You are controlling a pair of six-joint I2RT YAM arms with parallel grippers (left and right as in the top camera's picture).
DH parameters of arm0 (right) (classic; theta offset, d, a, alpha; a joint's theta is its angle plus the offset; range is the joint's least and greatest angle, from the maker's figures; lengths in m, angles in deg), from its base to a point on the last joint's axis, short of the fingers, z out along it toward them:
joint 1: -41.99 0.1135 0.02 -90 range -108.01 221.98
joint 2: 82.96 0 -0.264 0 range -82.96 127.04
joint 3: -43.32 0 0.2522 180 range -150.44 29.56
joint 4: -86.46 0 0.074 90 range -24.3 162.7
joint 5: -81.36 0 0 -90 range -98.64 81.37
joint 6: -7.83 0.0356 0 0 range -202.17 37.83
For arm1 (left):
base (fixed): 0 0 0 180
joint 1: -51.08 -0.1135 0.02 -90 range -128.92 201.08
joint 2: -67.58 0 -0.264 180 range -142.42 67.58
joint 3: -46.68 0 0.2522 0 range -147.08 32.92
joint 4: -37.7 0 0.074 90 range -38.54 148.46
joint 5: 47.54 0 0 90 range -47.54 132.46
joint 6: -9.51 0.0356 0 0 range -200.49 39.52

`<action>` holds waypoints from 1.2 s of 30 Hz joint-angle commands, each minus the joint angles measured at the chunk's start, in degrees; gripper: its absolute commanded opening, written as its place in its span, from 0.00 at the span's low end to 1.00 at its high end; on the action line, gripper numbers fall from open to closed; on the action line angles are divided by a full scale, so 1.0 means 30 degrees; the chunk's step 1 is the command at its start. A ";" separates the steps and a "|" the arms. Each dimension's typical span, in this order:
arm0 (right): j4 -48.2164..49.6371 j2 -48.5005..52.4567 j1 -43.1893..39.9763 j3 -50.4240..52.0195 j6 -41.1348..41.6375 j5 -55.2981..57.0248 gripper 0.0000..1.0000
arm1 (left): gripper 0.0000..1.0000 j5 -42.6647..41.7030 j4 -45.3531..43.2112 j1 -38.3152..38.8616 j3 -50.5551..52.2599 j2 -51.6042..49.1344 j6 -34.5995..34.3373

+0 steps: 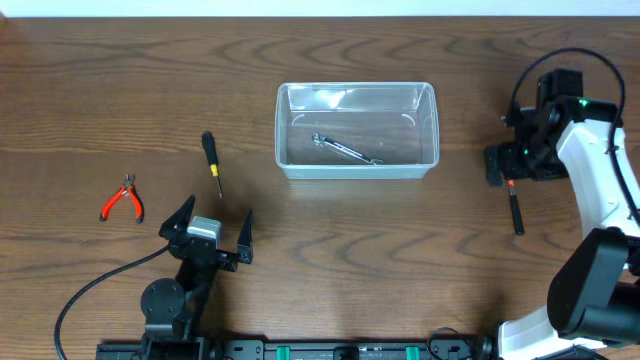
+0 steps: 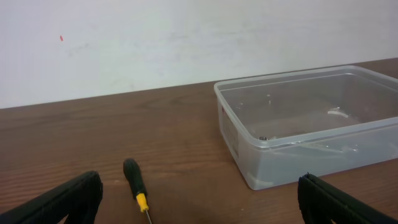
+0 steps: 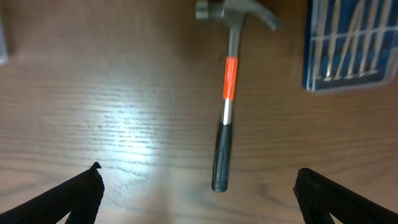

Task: Pack container
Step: 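Move the right gripper over the red-handled claw hammer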

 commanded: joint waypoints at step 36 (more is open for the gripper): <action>0.3643 0.4138 -0.0656 0.0058 0.0969 -0.0226 0.99 | 0.98 -0.0452 0.0488 -0.0080 0.0444 0.0117 -0.0175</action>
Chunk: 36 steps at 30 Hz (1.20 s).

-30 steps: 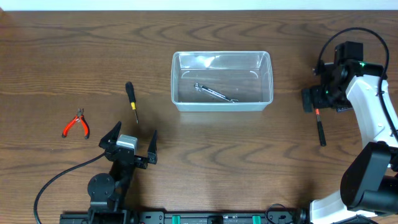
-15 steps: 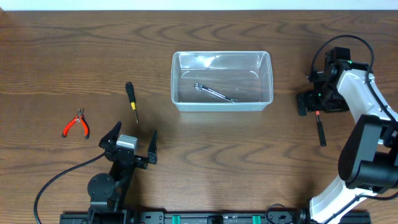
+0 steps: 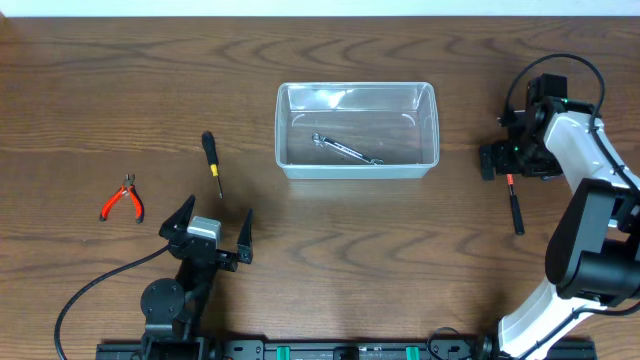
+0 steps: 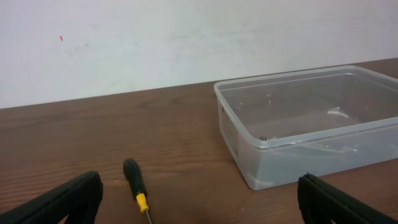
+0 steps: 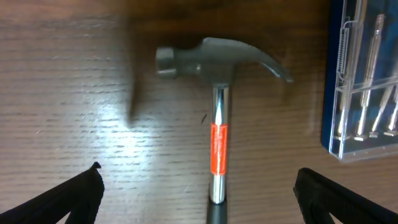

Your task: Pack container

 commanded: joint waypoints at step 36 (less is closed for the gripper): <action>0.2499 0.2047 -0.0270 0.0015 0.1224 -0.0342 0.99 | 0.98 -0.0452 0.0488 -0.0073 0.0444 0.0117 -0.0175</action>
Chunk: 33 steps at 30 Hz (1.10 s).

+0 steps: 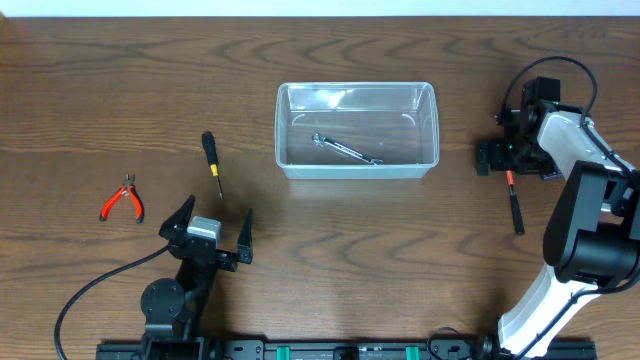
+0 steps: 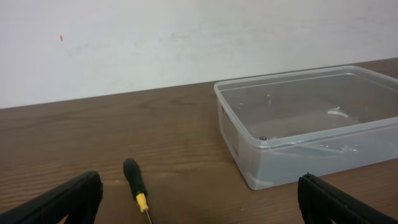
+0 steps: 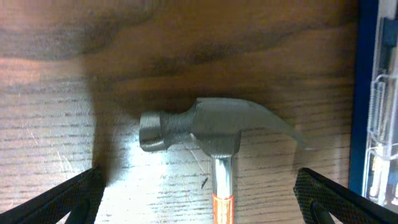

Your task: Pack container

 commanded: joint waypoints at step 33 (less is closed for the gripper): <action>-0.0561 0.0342 -0.0270 0.0015 0.0175 0.0102 0.78 | 0.98 -0.0452 0.0488 -0.0080 0.0444 0.0117 -0.0175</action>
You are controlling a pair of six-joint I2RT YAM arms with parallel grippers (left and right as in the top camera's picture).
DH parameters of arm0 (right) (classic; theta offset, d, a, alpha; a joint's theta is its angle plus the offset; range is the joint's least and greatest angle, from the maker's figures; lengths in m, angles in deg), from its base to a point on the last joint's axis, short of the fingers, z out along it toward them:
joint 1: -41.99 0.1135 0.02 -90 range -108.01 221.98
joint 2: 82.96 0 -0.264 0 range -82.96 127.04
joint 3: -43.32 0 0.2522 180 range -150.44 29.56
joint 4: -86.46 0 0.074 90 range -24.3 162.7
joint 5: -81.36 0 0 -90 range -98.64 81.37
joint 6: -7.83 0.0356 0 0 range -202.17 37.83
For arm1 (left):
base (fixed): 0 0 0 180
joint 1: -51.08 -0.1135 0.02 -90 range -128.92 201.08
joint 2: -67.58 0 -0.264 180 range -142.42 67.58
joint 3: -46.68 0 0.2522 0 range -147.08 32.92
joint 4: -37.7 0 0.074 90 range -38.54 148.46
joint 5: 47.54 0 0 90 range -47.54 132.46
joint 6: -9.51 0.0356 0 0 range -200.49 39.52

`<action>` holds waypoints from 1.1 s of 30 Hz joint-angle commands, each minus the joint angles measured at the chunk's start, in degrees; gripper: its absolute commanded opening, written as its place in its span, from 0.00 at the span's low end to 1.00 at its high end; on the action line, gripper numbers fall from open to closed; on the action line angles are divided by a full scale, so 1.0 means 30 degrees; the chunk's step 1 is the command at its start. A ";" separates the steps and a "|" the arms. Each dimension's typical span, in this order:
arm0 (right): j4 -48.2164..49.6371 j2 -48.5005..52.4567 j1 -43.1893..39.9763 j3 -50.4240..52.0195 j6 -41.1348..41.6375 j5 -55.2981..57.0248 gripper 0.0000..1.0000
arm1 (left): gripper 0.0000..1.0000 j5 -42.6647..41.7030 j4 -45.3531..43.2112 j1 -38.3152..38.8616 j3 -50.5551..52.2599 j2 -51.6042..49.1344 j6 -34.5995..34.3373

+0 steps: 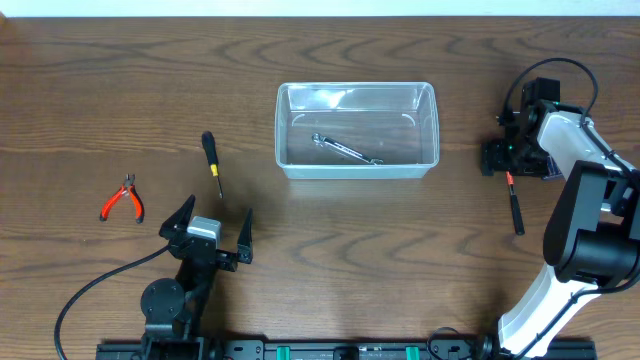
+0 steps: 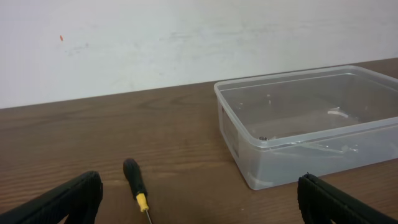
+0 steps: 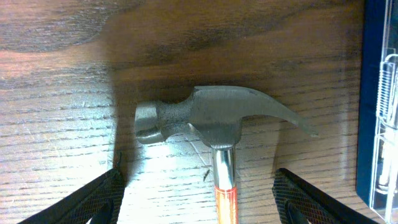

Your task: Pack container

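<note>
A clear plastic container (image 1: 357, 130) stands mid-table with a metal wrench (image 1: 346, 149) inside. On the right lies a hammer (image 3: 219, 124) with steel head, orange neck and black grip (image 1: 516, 213). My right gripper (image 3: 208, 202) is open low over the hammer, fingers either side of the neck just below the head. A black-and-yellow screwdriver (image 1: 211, 161) and red pliers (image 1: 123, 199) lie at the left. My left gripper (image 1: 209, 229) rests open near the front edge, the screwdriver (image 2: 136, 184) ahead of it.
A blue case of small drivers (image 3: 379, 112) lies just right of the hammer head. The container (image 2: 308, 124) is ahead and right of the left gripper. Black cable (image 1: 95, 290) loops at the front left.
My right gripper has dropped closer to the hammer, and its fingers have drawn in somewhat around the neck. Left arm and all objects unchanged.
The right gripper was open above the hammer's handle, then over the neck and head, then lower over the head. Now it straddles the neck close to the table. The left arm, container, screwdriver and pliers have stayed put.
</note>
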 commanded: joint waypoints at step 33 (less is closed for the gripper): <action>-0.0495 0.0313 -0.1217 0.0015 -0.1093 -0.0721 0.48 | 0.98 -0.0452 0.0488 -0.0080 0.0444 0.0117 -0.0175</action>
